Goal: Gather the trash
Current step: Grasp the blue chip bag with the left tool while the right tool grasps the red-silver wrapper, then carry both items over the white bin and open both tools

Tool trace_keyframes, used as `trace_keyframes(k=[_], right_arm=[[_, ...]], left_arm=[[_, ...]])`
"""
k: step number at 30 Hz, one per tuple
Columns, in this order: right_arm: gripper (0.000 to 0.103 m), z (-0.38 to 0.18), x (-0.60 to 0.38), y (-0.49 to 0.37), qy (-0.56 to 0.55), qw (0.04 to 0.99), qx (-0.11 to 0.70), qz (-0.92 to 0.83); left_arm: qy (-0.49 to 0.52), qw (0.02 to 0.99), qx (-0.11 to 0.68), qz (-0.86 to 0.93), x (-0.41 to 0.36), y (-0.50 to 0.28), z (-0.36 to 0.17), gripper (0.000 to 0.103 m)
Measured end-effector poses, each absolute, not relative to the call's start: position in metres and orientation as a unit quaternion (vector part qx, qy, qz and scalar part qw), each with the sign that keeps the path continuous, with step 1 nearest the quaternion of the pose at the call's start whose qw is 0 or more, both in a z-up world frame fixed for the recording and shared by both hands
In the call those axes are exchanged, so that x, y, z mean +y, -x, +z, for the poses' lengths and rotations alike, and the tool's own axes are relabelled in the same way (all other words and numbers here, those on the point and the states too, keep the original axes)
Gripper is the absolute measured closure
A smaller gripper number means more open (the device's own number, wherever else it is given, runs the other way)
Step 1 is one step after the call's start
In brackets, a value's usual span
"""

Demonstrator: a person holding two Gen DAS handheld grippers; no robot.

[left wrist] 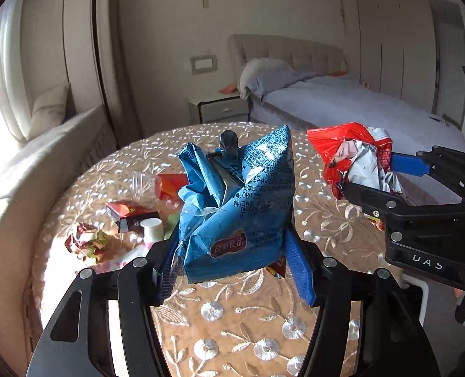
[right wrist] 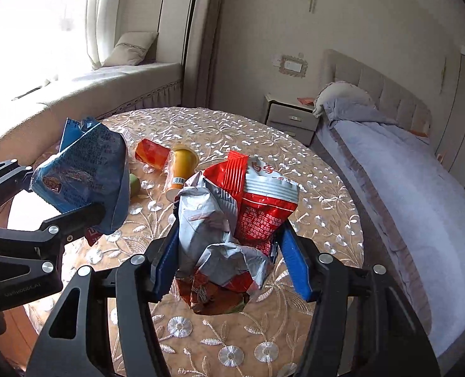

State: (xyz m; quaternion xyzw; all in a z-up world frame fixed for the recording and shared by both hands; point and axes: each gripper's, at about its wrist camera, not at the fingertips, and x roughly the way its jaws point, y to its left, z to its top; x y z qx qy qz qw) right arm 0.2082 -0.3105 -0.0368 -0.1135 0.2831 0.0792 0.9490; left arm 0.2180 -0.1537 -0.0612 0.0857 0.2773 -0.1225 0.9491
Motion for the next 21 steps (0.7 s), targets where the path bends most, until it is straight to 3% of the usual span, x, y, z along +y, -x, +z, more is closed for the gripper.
trace_keyframes(k=[11, 21], right_arm=[[0.043, -0.01, -0.361, -0.12, 0.121, 0.961, 0.249, 0.006], [0.042, -0.031, -0.418, -0.071, 0.118, 0.951, 0.278, -0.059]], left_arm=[[-0.127, 0.936, 0.244, -0.218, -0.219, -0.155, -0.042, 0.044], [-0.2, 0.891, 0.25, -0.321, -0.3, -0.123, -0.07, 0.043]])
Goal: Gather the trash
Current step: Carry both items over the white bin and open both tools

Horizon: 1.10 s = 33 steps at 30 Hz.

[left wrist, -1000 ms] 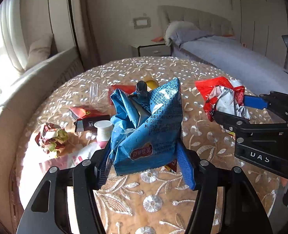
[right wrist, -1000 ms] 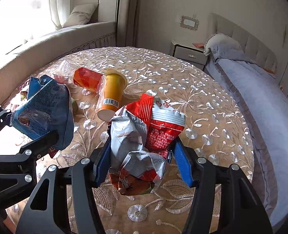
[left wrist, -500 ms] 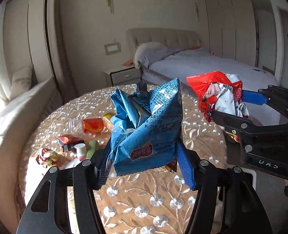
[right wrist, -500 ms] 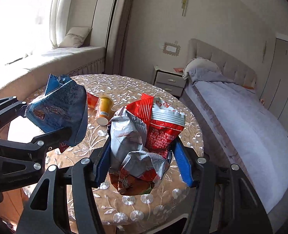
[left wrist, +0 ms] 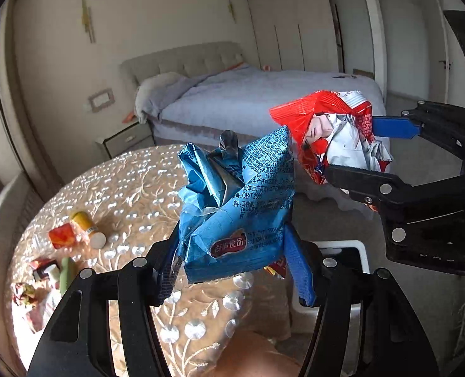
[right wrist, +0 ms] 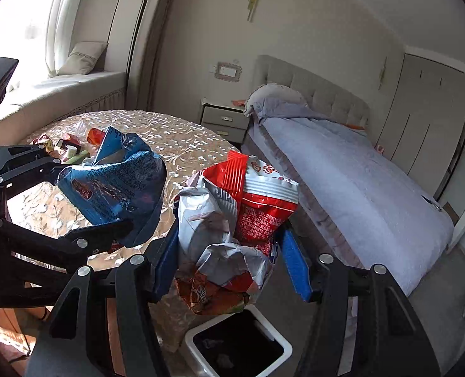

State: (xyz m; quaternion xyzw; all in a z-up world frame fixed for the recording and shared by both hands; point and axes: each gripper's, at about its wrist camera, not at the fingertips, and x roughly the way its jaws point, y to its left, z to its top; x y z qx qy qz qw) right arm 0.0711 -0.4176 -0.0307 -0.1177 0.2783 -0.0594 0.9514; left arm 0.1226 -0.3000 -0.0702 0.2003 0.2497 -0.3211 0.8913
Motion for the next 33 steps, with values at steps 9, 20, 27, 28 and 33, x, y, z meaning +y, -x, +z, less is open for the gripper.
trace_keyframes(k=[9, 20, 27, 28, 33], right_arm=[[0.042, -0.114, -0.475, -0.051, 0.114, 0.915, 0.372, -0.11], [0.042, -0.263, -0.524, -0.06, 0.134, 0.848, 0.509, -0.07], [0.042, -0.316, -0.534, -0.067, 0.124, 0.826, 0.549, -0.036], [0.042, -0.319, -0.534, -0.069, 0.123, 0.825, 0.551, -0.032], [0.04, -0.332, -0.532, -0.071, 0.134, 0.819, 0.558, -0.025]], left_arm=[[-0.273, 0.817, 0.29, -0.416, -0.37, -0.128, -0.139, 0.043], [-0.409, 0.694, 0.337, -0.487, -0.454, -0.134, -0.275, 0.043], [-0.42, 0.653, 0.383, -0.5, -0.483, -0.152, -0.324, 0.042], [-0.42, 0.646, 0.393, -0.502, -0.485, -0.152, -0.331, 0.042], [-0.41, 0.636, 0.415, -0.505, -0.491, -0.158, -0.354, 0.027]])
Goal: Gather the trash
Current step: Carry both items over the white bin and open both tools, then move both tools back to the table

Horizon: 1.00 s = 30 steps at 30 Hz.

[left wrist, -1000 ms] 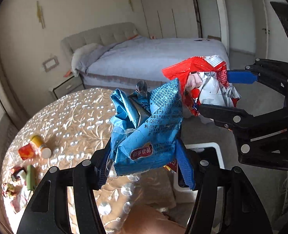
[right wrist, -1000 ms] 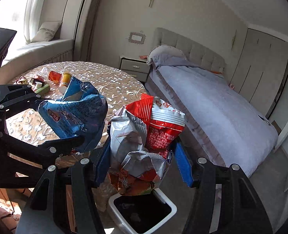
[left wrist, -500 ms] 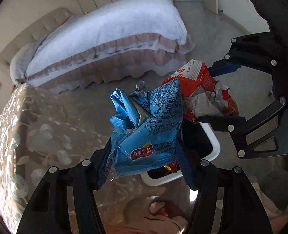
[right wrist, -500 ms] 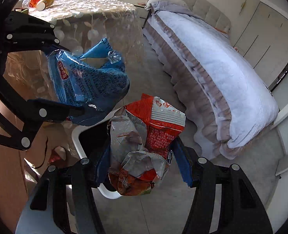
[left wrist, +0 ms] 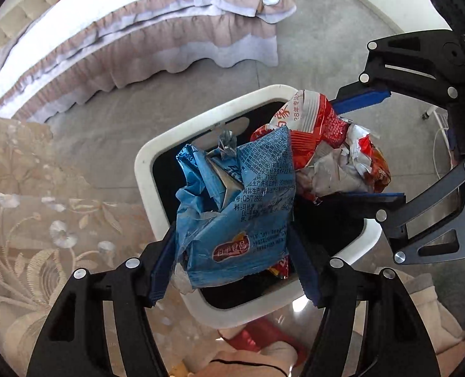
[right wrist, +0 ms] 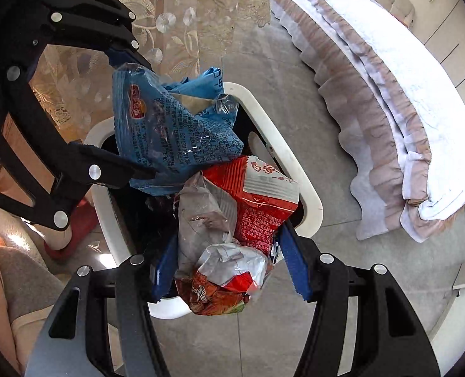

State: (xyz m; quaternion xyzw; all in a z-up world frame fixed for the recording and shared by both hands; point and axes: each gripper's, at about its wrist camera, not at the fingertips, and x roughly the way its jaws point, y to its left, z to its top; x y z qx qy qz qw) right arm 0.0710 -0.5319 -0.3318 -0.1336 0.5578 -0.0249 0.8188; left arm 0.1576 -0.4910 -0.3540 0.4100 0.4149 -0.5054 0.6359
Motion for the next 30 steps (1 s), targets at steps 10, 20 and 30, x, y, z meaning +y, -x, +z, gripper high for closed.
trace_keyframes(k=[10, 20, 30], right_arm=[[0.004, -0.33, -0.541, -0.066, 0.149, 0.82, 0.55, -0.048], [0.004, -0.286, -0.536, -0.054, 0.159, 0.842, 0.51, -0.076], [0.004, -0.196, -0.522, -0.035, 0.122, 0.893, 0.423, -0.097]], left_arm=[[-0.403, 0.624, 0.409, -0.53, -0.493, -0.15, -0.355, 0.005], [-0.398, 0.655, 0.359, -0.533, -0.482, -0.135, -0.306, 0.005], [-0.302, 0.75, 0.29, -0.512, -0.436, -0.123, -0.211, 0.005]])
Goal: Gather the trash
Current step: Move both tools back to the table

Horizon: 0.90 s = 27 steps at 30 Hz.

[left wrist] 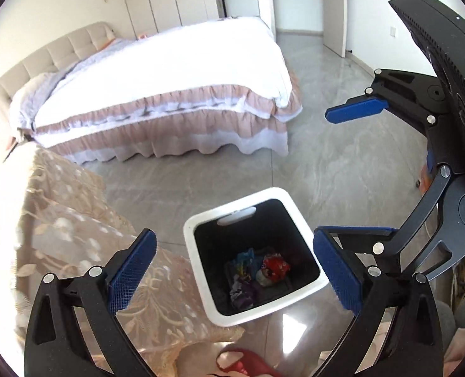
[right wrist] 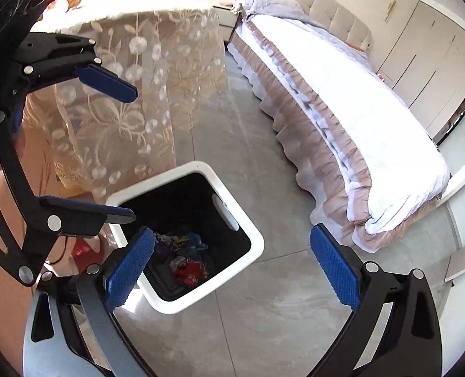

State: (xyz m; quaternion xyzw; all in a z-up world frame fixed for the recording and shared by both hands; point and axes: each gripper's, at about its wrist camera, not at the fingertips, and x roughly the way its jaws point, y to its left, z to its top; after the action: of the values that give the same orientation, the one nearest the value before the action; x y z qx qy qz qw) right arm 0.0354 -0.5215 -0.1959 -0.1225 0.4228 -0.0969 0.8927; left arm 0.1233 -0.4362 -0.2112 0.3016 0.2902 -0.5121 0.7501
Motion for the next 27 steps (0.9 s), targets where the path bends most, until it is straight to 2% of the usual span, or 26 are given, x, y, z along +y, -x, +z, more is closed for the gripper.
trace_keyframes(k=[12, 27], right_arm=[[0.004, -0.12, -0.461, -0.044, 0.136, 0.926, 0.342, -0.087], [0.004, -0.075, -0.378, -0.094, 0.123, 0.953, 0.278, 0.01]], left_arm=[[-0.207, 0.852, 0.208, -0.433, -0.353, -0.119, -0.117, 0.005], [-0.138, 0.931, 0.183, -0.284, -0.24, -0.154, -0.07, 0.005]])
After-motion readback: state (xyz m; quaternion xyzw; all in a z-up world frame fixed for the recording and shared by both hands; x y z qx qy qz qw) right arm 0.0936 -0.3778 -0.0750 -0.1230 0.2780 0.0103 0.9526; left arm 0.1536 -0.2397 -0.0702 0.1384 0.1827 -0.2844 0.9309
